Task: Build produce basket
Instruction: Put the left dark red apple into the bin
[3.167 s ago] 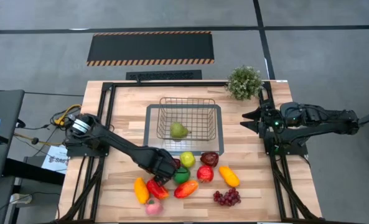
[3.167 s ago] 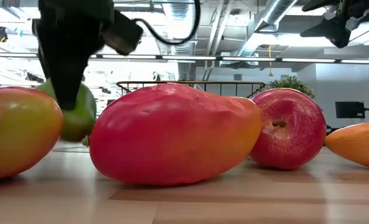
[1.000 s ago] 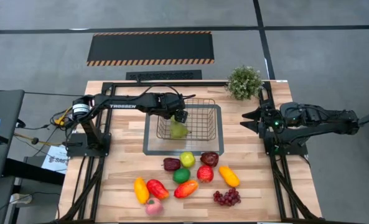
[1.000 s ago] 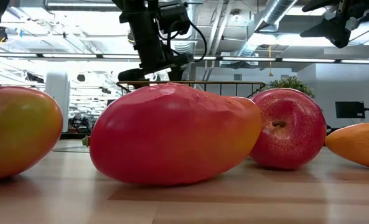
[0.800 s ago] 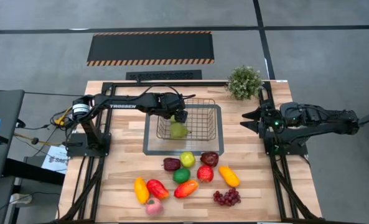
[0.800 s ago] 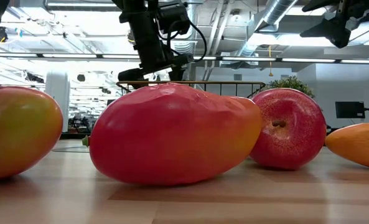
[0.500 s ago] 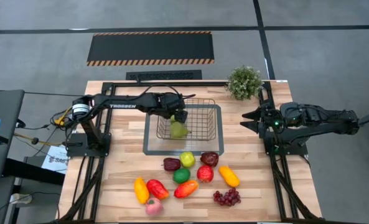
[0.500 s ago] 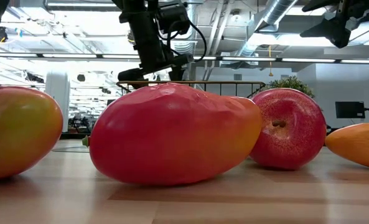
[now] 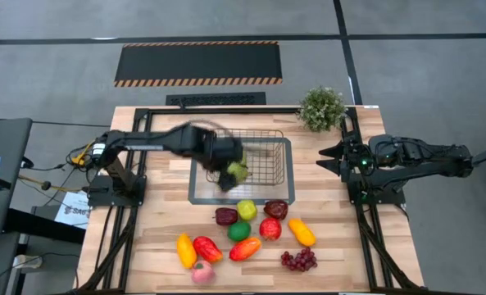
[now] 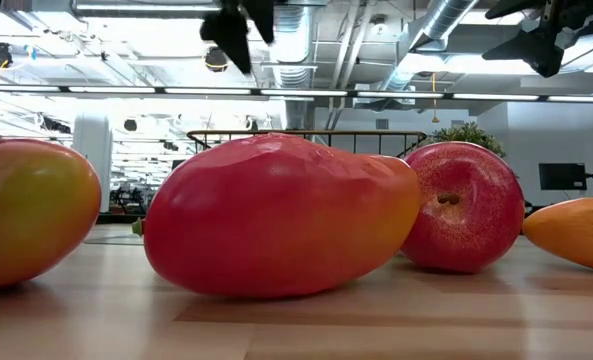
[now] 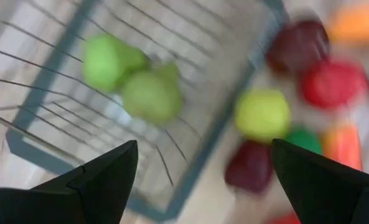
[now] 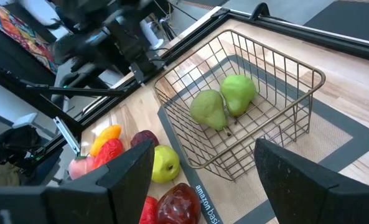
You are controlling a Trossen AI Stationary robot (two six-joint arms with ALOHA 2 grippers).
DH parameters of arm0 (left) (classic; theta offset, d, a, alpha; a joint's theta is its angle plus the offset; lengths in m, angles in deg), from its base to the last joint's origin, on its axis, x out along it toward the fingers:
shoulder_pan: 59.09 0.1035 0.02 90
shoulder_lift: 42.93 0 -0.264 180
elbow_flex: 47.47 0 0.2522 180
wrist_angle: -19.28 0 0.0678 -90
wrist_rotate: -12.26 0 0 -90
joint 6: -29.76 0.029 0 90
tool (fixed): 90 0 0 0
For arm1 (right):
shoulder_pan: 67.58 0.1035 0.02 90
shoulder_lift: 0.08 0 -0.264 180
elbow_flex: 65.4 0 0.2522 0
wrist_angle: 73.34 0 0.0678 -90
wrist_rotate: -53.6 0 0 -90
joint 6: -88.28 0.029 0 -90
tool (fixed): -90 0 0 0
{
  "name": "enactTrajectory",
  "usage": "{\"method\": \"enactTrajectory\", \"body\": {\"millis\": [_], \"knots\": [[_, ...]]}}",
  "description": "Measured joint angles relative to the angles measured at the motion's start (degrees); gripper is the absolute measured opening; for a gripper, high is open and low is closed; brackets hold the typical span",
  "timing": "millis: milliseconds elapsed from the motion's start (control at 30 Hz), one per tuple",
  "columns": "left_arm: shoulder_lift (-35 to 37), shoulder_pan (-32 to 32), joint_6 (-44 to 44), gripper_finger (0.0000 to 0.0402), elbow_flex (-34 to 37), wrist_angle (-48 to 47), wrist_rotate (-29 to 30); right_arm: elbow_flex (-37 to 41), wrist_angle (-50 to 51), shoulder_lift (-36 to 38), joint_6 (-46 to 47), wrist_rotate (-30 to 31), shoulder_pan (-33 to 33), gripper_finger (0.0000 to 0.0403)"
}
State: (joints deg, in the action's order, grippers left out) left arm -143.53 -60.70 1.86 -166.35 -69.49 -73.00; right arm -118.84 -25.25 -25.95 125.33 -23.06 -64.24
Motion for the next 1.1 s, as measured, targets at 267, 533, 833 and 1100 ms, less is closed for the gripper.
{"method": "enactTrajectory", "body": {"millis": [267, 533, 833, 1100], "knots": [[-0.2, -13.2, -3.7, 0.0351, 5.1, 2.0, -1.1, 0.0, 0.2, 0.0, 0.0, 0.0, 0.0, 0.03], [-0.2, -16.5, -6.6, 0.0351, 16.4, 14.0, 2.8, 0.0, 1.7, 0.0, 0.0, 0.0, 0.0, 0.03], [-0.3, -16.3, -6.4, 0.0351, 24.8, 23.6, 1.5, 0.0, 2.2, 0.0, 1.0, 0.0, 0.0, 0.03], [-5.2, -16.4, -3.7, 0.0351, 24.9, 25.9, 1.4, 0.0, 2.8, 0.0, 1.0, 0.0, 0.0, 0.03]]}}
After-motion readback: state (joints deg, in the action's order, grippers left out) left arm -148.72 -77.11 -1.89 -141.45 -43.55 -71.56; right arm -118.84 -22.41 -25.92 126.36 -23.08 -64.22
